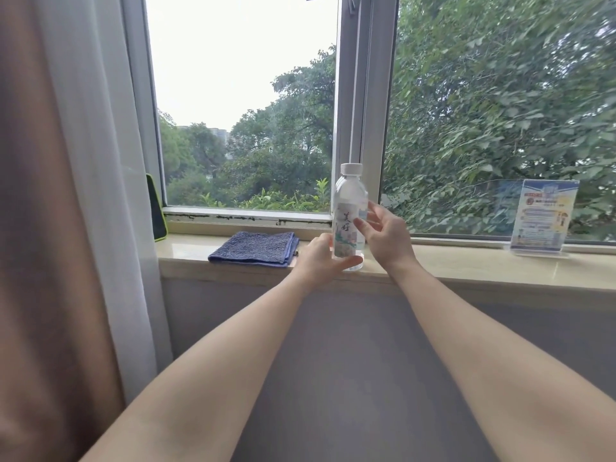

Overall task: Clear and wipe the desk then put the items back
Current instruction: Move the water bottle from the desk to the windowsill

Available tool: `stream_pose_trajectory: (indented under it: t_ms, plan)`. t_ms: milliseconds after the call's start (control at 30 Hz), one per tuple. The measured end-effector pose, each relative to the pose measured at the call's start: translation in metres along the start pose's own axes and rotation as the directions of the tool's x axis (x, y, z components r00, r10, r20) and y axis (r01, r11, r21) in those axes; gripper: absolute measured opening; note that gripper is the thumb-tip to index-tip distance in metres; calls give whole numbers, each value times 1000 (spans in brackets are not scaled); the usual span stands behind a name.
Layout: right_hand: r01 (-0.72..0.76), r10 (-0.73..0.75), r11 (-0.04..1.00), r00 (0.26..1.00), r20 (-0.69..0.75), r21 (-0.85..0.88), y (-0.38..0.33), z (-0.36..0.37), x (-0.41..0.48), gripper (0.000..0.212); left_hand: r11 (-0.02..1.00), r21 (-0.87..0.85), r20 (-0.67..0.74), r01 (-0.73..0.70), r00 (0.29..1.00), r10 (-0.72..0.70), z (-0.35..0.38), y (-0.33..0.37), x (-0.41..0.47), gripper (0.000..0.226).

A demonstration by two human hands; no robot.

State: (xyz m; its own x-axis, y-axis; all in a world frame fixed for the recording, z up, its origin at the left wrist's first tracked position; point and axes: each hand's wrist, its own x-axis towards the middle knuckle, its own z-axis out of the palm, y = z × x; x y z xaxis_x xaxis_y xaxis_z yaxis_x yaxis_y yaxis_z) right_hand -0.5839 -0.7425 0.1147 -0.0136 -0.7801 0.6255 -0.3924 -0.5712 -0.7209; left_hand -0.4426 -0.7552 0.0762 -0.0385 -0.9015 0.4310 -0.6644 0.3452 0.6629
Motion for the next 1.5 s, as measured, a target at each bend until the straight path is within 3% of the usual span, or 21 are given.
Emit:
stream_pose_trajectory:
  t_ms: [233,300,600,833,1233,1500]
  plan:
    - [79,-98,994,952,-289,-77,-15,12,-15,30,999,-40,-50,19,999,-21,-29,-2,-24,75]
    - [116,-134,990,943,-306,-77,-23,20,-21,22,1000,-21,-78,16,997,-18,-44,-5,-35,72]
    - [164,-159,984,985,-68,67,-75,85,-61,13,995,73,-201,61,979,-45,-131,-34,-102,68]
    - [125,-161,965,976,146,229,-121,159,-107,9,964,168,-301,207,942,-150,-210,-72,-179,68]
    - [67,-256,902,879,402,427,-208,277,-198,14,855,173,-538,488,774,-333,-322,-124,-328,65]
    - [22,-329,873,764,555,487,-263,344,-263,18,758,123,-635,640,638,-436,-378,-143,-429,65]
